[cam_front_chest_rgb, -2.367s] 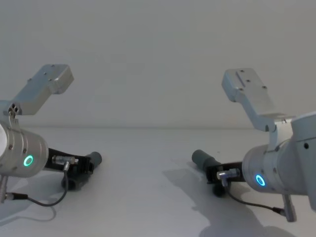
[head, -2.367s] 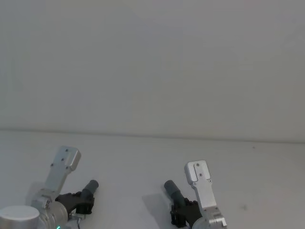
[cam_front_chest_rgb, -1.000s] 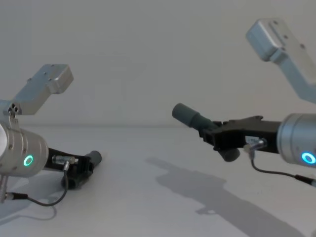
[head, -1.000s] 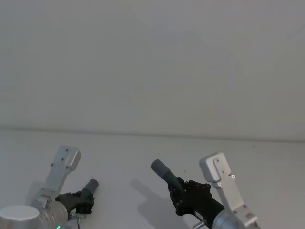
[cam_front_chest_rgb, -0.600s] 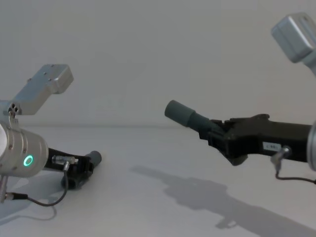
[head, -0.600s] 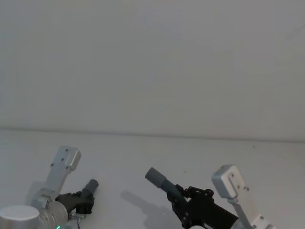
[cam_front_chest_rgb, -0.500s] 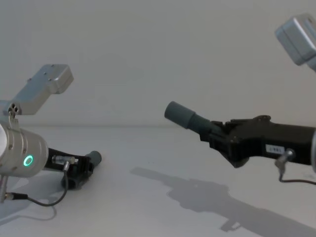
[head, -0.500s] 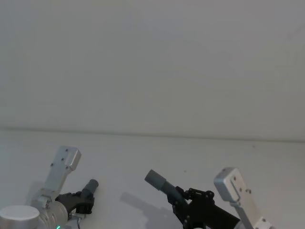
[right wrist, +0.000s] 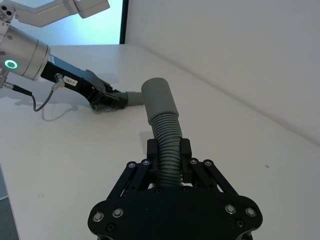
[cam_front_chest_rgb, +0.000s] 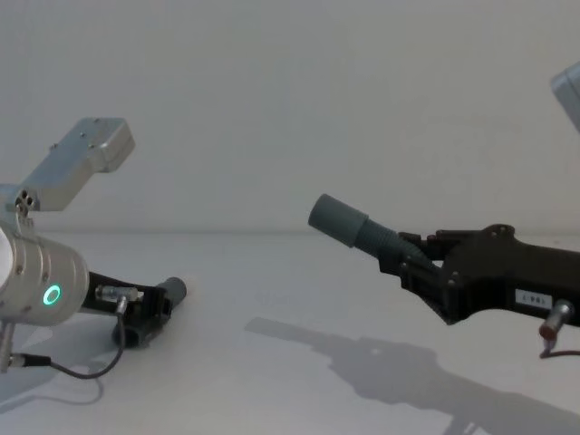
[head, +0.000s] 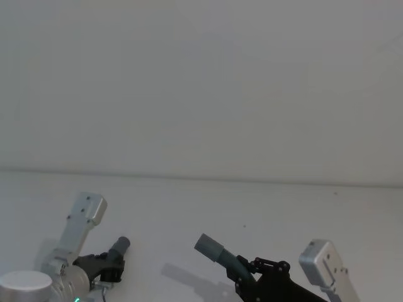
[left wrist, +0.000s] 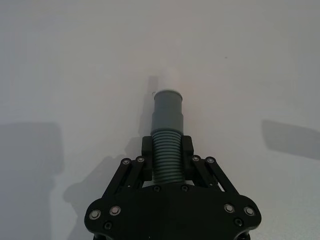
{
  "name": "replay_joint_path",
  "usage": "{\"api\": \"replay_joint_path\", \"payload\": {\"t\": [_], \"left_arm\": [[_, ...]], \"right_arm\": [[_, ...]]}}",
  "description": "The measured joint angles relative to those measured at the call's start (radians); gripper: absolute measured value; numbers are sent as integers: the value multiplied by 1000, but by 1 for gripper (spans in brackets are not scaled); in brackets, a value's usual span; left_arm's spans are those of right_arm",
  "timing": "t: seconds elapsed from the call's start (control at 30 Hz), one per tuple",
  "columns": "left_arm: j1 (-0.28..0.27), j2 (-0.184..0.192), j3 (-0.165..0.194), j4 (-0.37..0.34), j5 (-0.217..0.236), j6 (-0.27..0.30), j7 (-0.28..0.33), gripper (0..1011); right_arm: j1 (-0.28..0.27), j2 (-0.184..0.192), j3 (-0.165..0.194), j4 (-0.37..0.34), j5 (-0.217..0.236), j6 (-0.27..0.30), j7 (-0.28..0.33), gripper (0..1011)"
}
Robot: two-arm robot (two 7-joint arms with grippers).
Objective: Use both hands to pick up one end of the pipe from the table, align the ends, and insert them.
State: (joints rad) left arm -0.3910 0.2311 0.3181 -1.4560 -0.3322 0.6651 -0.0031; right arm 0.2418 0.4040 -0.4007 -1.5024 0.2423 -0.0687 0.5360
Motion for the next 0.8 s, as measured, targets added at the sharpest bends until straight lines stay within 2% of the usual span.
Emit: {"api": "replay_joint_path", "payload": {"t": [0.47, 0.8], "left_arm": [[0, 0, 0, 0, 0, 0, 0, 295], [0, 0, 0, 0, 0, 0, 0, 295]], "right_arm": [[-13, 10, 8, 65, 34, -180, 42, 229], [-17, 30, 6, 90, 31, -266, 63, 229]]}}
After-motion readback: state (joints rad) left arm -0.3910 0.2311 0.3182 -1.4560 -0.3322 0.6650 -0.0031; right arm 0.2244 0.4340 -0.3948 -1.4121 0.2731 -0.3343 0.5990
